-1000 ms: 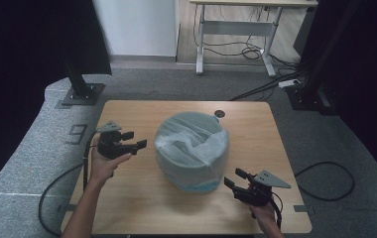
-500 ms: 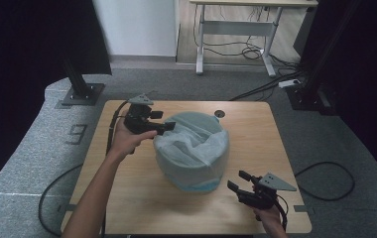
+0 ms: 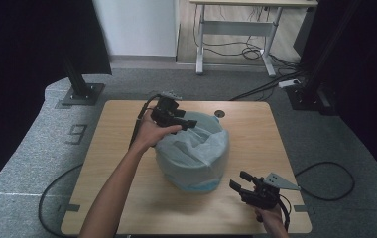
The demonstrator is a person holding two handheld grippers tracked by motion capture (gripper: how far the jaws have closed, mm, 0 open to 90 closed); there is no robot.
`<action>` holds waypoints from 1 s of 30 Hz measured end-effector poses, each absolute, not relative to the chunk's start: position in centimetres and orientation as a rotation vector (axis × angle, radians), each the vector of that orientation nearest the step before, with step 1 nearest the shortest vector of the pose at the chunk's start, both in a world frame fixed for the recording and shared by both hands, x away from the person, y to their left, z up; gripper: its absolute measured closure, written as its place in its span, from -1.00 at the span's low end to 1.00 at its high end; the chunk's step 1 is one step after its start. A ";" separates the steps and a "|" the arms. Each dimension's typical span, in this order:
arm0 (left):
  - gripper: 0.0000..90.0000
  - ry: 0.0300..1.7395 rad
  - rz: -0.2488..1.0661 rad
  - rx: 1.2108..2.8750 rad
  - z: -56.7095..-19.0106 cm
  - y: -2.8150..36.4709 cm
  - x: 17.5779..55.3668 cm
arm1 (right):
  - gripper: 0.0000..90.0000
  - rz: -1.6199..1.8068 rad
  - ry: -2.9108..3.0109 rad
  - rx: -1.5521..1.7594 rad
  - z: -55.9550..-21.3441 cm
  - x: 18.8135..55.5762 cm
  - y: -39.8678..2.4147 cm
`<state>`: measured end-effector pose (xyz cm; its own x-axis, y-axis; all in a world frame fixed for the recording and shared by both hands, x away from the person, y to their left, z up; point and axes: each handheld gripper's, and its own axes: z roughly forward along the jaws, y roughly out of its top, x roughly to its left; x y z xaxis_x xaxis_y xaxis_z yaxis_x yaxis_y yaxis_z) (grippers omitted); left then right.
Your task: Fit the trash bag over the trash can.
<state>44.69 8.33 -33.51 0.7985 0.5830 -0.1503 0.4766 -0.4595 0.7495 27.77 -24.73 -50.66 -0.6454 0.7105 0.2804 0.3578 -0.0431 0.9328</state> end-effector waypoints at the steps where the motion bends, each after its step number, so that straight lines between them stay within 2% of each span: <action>1: -0.27 0.782 0.153 2.154 -33.6 7.9 44.9 | -0.24 1.737 1.950 1.139 -50.7 27.8 -24.7; 19: -0.22 0.857 0.148 2.439 -36.0 2.1 46.8 | -0.18 1.758 1.959 1.140 -50.7 27.6 -25.2; 30: -0.24 0.827 0.155 2.429 -35.6 2.4 46.4 | -0.18 1.751 1.960 1.145 -50.7 27.5 -25.3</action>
